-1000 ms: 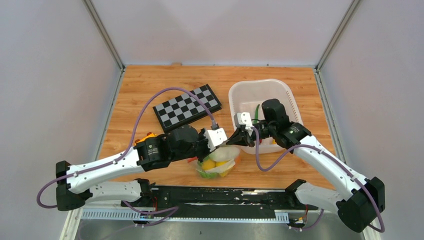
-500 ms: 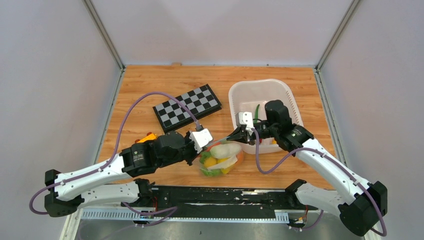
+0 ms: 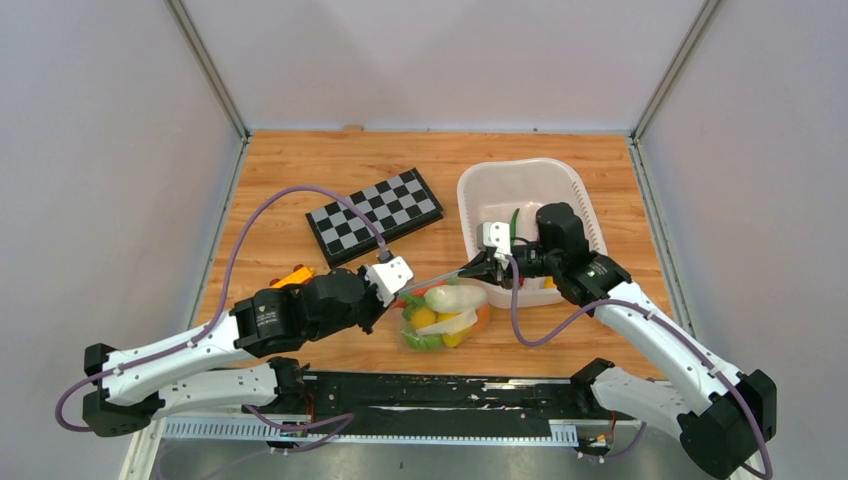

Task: Place the food in the zip-top bag and seal the zipper
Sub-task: Zip the zipper food storage bag at the center of the board.

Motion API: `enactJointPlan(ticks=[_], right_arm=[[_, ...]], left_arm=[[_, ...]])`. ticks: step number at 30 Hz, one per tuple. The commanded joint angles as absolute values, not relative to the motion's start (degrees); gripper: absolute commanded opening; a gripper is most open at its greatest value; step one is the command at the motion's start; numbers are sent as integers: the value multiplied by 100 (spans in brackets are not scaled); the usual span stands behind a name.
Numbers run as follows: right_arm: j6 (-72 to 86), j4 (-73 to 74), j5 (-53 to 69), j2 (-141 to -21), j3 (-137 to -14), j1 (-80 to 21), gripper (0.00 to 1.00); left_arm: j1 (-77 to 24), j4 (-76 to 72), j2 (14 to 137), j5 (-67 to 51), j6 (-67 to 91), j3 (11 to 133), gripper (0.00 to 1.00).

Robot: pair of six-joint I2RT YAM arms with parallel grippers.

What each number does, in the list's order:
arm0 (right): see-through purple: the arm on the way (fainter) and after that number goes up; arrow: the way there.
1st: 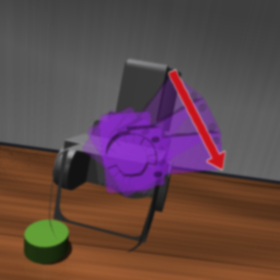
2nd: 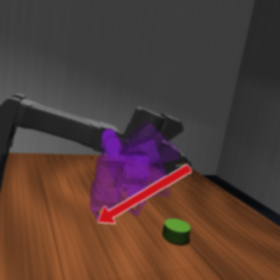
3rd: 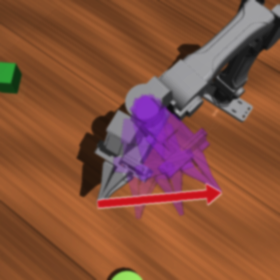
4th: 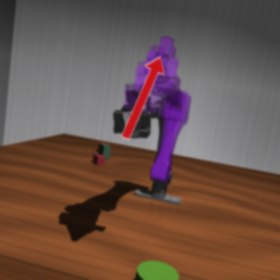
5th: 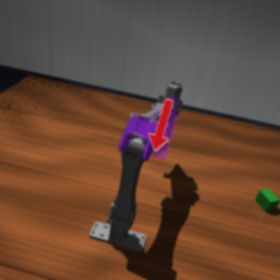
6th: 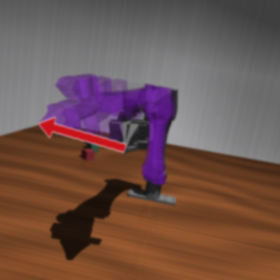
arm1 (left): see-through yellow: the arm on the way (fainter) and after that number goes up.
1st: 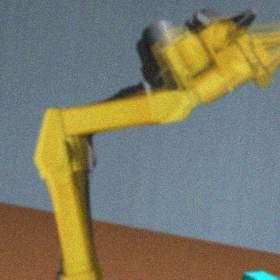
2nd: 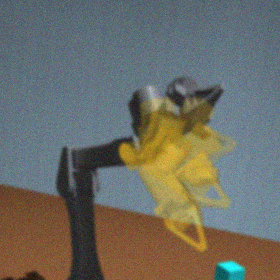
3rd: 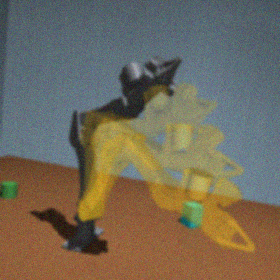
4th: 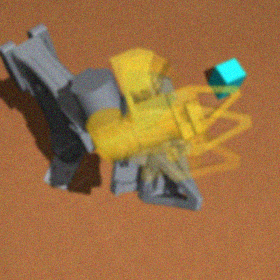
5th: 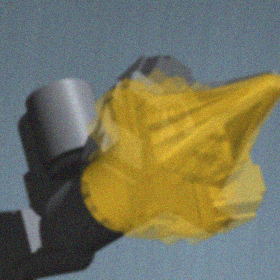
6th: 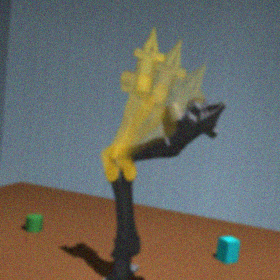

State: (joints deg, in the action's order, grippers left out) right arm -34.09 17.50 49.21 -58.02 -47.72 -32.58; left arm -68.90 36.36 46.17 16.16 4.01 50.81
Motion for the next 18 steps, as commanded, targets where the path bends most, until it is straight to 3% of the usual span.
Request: enactJointPlan(ticks=[1, 18], right_arm=[[-3350, 1358, 4649, -5596, -4774, -3100, 0], [-3114, 1090, 4528, -5462, -4676, -3031, 0]], left_arm=[[-6882, 4559, 4501, 2041, 604, 5149, 5], [-6882, 4551, 4042, 2535, 686, 5065, 6]])
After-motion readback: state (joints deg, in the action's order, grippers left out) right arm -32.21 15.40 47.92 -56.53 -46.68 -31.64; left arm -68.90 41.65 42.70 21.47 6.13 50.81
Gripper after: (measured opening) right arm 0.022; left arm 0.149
